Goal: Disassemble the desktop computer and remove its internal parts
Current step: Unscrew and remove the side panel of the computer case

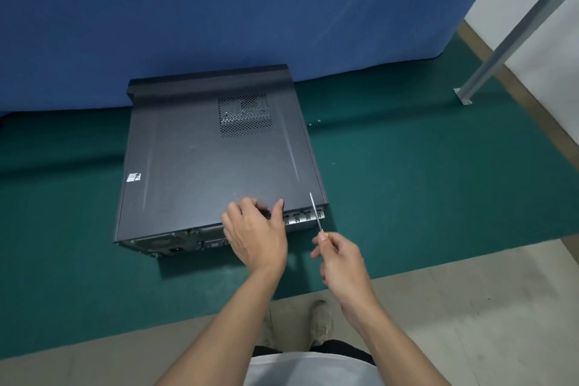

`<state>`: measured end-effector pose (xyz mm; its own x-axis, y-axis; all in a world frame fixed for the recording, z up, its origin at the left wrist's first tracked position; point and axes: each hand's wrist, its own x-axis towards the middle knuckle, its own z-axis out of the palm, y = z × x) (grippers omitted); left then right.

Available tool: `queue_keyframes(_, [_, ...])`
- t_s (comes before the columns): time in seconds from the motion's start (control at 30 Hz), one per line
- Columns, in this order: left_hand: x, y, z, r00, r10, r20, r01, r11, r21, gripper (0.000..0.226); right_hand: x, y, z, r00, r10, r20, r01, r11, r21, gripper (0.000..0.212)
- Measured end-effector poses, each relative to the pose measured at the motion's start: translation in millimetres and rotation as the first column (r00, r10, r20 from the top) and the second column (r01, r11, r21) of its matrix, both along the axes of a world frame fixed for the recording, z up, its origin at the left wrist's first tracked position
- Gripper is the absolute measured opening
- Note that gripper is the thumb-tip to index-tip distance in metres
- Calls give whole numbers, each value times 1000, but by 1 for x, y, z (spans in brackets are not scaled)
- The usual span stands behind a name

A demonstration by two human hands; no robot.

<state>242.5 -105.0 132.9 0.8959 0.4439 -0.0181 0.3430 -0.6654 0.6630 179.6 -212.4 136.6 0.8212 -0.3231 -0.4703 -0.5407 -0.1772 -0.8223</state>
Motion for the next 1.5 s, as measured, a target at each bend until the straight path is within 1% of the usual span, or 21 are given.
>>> queue_keyframes(0.07, [-3,-8,6,983,132,-131,-140,988,-58,33,-7,0,-6,999,-2,-34,4,999,52,29])
queue_keyframes(0.13, [-5,-17,7,945,210,-252,-247,961,-123,38,-11,-1,-10,998,-10,-67,17,995,100,33])
queue_keyframes(0.17, [-5,-21,7,929,230,-290,-290,939,-184,39,-12,-2,-12,997,-8,-82,19,992,126,35])
queue_keyframes(0.2, [-5,-25,6,917,243,-316,-337,896,-290,40,-13,-3,-13,995,-2,-95,16,988,154,36])
queue_keyframes(0.23, [-4,-28,7,907,249,-341,-387,814,-434,40,-14,-4,-14,995,4,-104,15,983,182,35])
queue_keyframes(0.3, [-5,-32,8,883,208,-420,-458,571,-681,43,-15,-3,-14,993,3,-120,28,967,253,33])
queue_keyframes(0.37, [-6,-34,12,879,91,-467,-468,350,-812,52,-17,-2,-15,990,-11,-140,58,938,341,33])
queue_keyframes(0.4, [-7,-34,12,884,44,-466,-458,282,-843,54,-18,-1,-15,988,-16,-152,73,924,377,33])
queue_keyframes(0.43, [-7,-32,12,888,9,-459,-447,241,-861,55,-18,0,-15,986,-21,-165,87,910,405,33])
queue_keyframes(0.53, [-6,-26,11,894,-60,-443,-429,167,-888,56,-17,-1,-17,980,-37,-194,126,875,467,34])
queue_keyframes(0.7, [-4,-20,7,894,-122,-431,-420,108,-901,57,-13,-1,-18,978,-50,-202,150,842,518,33])
queue_keyframes(0.93, [-5,-19,2,902,-130,-411,-401,91,-911,55,-11,-2,-15,976,-51,-213,168,799,577,31])
queue_keyframes(1.03, [-4,-19,1,905,-133,-405,-396,93,-914,54,-10,-3,-17,974,-61,-217,188,748,636,31])
queue_keyframes(1.1, [-4,-18,1,905,-135,-403,-393,98,-915,54,-10,-4,-18,970,-72,-233,219,674,706,30])
queue_keyframes(1.17, [-4,-18,1,906,-136,-402,-389,109,-915,54,-11,-6,-20,962,-72,-262,256,565,784,30])
queue_keyframes(1.23, [-3,-17,0,906,-134,-401,-387,121,-914,54,-10,-8,-23,953,-50,-299,289,440,850,30])
queue_keyframes(1.3, [-3,-17,1,906,-133,-401,-386,125,-914,53,-9,-10,-26,940,-4,-341,327,290,899,31])
queue_keyframes(1.37, [-3,-17,1,907,-134,-400,-384,125,-915,53,-7,-12,-28,931,51,-360,351,132,927,30])
queue_keyframes(1.4, [-3,-16,1,907,-136,-399,-384,126,-915,53,-7,-13,-30,932,71,-356,351,73,933,29])
queue_keyframes(1.43, [-3,-16,1,906,-138,-399,-383,127,-915,53,-7,-13,-31,933,86,-349,348,27,937,29])
queue_keyframes(1.5, [-3,-16,1,907,-135,-399,-384,128,-915,53,-6,-14,-31,935,103,-339,342,-15,940,30])
